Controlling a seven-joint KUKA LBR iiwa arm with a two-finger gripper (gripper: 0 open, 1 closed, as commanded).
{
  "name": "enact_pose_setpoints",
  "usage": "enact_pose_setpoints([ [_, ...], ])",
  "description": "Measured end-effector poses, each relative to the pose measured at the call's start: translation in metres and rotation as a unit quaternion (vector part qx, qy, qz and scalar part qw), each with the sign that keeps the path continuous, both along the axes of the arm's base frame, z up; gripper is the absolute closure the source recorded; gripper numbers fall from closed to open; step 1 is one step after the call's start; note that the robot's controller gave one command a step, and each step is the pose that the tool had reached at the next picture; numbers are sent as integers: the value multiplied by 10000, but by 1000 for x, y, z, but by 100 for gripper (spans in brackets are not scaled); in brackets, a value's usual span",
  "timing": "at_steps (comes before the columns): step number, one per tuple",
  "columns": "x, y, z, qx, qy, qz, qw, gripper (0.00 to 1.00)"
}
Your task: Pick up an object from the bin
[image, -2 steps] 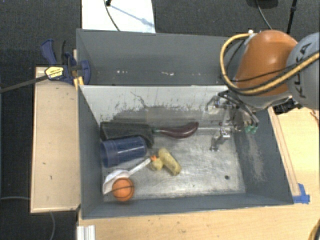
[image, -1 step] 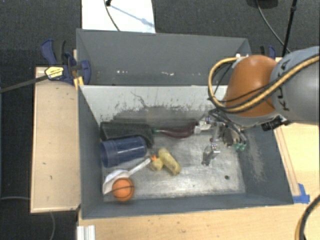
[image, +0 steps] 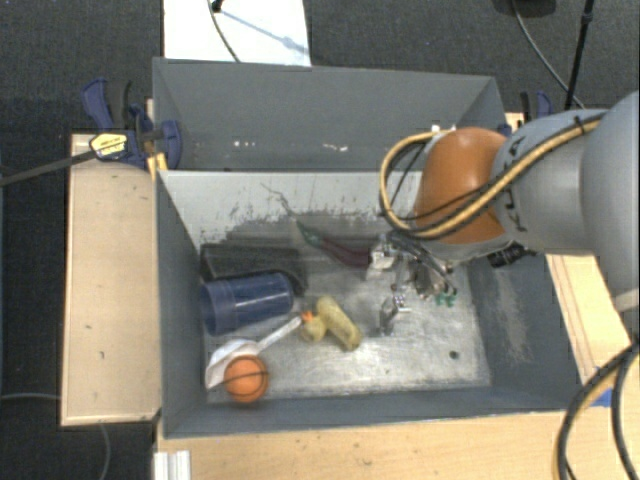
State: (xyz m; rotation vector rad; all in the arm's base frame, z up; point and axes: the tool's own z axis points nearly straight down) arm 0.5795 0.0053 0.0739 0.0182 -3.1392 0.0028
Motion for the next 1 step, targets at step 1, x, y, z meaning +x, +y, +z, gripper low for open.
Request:
enact_pose_setpoints([
  [1, -7, -3, 5, 7, 34, -2, 10000, 0],
])
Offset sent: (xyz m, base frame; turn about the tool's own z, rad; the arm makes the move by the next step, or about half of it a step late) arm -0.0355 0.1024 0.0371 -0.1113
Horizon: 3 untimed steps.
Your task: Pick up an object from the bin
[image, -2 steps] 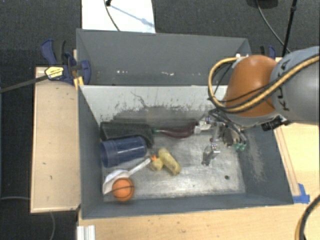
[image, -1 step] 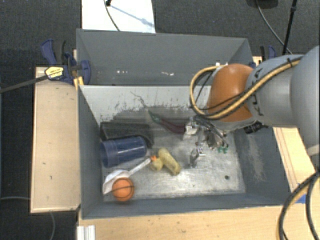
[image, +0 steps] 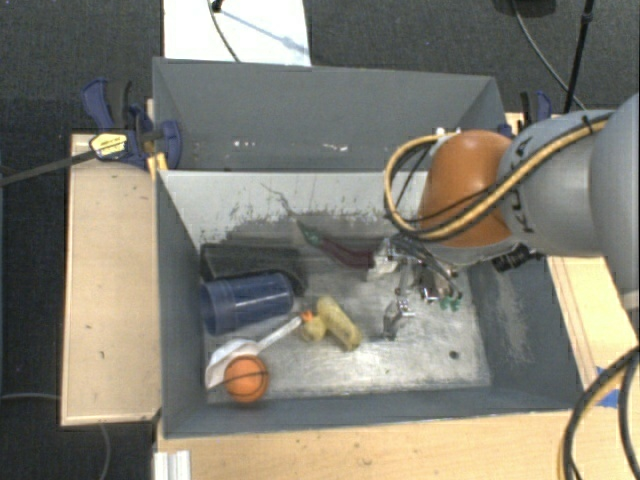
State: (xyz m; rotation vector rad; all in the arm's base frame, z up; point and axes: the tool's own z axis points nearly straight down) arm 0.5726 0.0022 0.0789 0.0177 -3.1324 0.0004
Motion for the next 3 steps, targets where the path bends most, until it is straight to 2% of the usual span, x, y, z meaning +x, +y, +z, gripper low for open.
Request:
enact_pose_setpoints([
  [1, -28, 107, 33, 17, -59, 569, 9984, 100],
  [2, -28, 106, 33, 8, -56, 567, 9984, 100],
  [3, -46, 130, 71, 15, -71, -72, 9999, 0],
])
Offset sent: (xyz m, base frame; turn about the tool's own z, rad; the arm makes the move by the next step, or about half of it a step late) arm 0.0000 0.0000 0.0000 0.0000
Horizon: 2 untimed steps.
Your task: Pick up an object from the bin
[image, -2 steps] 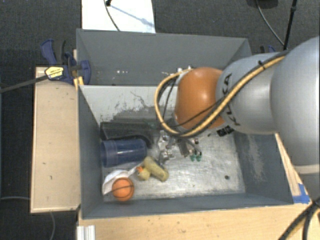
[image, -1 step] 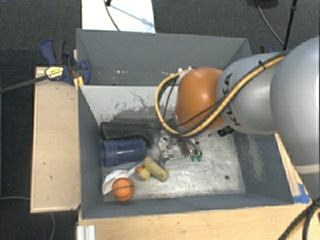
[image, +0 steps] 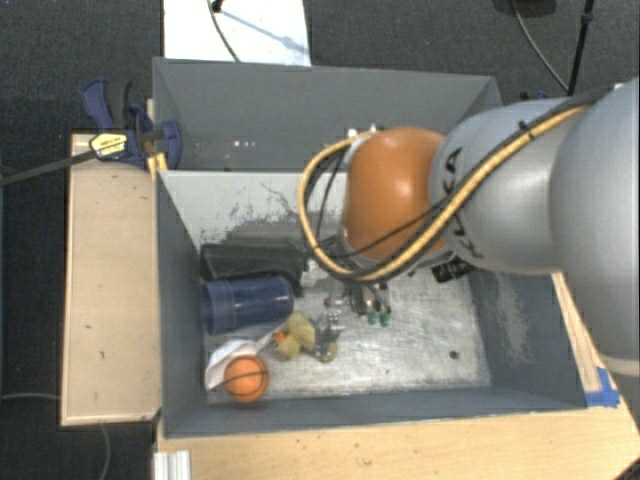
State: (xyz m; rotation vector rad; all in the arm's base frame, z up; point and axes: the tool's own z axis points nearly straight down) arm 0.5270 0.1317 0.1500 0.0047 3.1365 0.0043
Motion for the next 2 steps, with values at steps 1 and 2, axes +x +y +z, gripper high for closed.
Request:
enact_pose_setpoints([
  [1, 0, -1, -1, -7, 6, 1, 10000, 0],
  [2, -2, 12, -75, -59, -7, 99, 9999, 100],
])
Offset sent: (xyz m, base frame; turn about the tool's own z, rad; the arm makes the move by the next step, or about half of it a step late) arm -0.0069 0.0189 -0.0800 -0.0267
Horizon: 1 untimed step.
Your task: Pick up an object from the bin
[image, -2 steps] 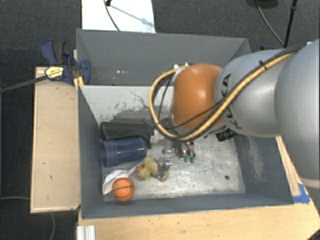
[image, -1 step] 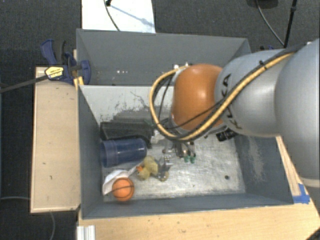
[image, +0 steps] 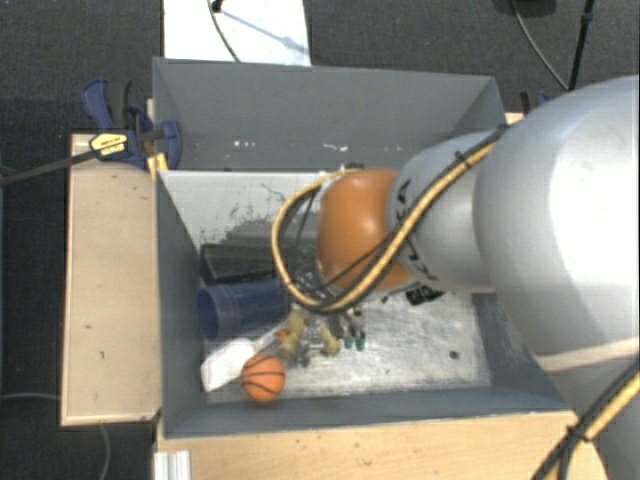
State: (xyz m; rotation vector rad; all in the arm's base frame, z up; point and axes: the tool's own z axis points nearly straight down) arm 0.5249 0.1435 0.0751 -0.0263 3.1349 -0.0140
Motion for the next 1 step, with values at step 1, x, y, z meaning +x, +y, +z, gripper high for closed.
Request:
enact_pose_setpoints([
  [1, 0, 0, 0, 0, 0, 2, 10000, 100],
])
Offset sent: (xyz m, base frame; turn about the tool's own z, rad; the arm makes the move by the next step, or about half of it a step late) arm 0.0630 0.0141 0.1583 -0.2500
